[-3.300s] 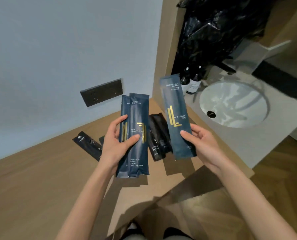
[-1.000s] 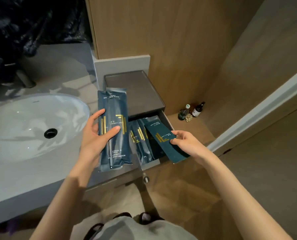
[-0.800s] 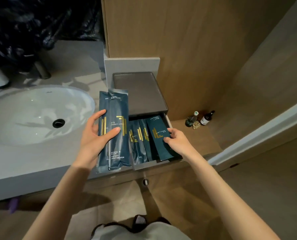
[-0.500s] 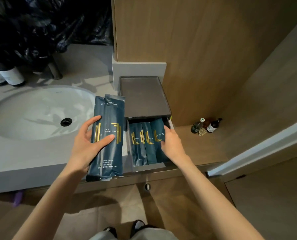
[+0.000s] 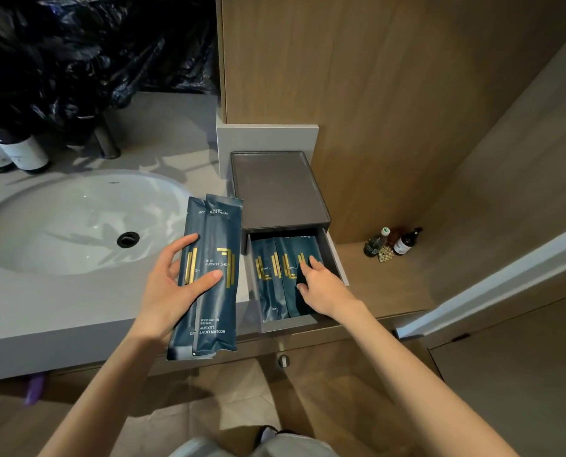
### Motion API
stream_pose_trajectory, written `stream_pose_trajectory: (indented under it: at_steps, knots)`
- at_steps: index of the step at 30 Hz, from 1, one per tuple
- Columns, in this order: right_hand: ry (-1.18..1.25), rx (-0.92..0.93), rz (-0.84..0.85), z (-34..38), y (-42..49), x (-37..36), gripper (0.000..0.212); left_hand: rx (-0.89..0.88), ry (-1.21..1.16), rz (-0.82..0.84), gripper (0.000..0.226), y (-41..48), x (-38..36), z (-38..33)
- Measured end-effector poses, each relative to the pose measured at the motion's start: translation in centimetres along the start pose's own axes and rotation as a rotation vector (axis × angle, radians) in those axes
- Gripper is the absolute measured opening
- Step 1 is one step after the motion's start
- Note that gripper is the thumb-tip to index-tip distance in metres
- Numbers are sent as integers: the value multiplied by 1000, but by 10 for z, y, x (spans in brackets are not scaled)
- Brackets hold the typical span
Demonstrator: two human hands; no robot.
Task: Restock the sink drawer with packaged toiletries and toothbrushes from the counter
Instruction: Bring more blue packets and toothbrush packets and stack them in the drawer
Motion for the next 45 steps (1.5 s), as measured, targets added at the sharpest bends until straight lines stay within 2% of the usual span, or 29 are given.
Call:
stream_pose_trajectory:
  at_steps: [6, 9, 12, 16, 22, 32, 36, 39, 42, 45]
  knots:
    - [-34, -50, 4, -4, 8, -7, 62, 6, 3, -16, 67, 0, 5, 2]
    - [-33, 96, -13, 9, 8, -5, 62, 5, 17, -33, 63, 0, 8, 4]
    - [-87, 194, 45, 20, 12, -12, 62, 10, 40, -45, 63, 0, 10, 6]
    - [-136, 178, 103, 18, 20, -20, 60, 11, 72, -51, 64, 0, 12, 7]
    - [-166, 179, 68, 13, 22, -20, 60, 10, 63, -61, 64, 0, 9, 6]
    - [-109, 116, 101, 4, 24, -18, 62, -1, 60, -54, 62, 2, 2, 2]
    - [112, 163, -12, 22, 11, 2, 57, 10, 16, -43, 63, 3, -3, -1]
    - [482, 189, -135, 42, -10, 25, 44, -14, -3, -48, 62, 4, -8, -5]
    - [830, 174, -101, 64, -31, 31, 35, -49, 4, -44, 59, 4, -17, -11]
    - [1051, 142, -79, 77, -43, 24, 37, -92, -30, -25, 56, 5, -30, -17]
Point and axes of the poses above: each hand's wrist, its own y-axis towards the middle knuckle, its own x-axis out of the back of the hand, z = x × y, the point moved 6 cm from there along y, towards the middle knuckle, and after that the axes turned 14 degrees about y, right-handed, at the moved point
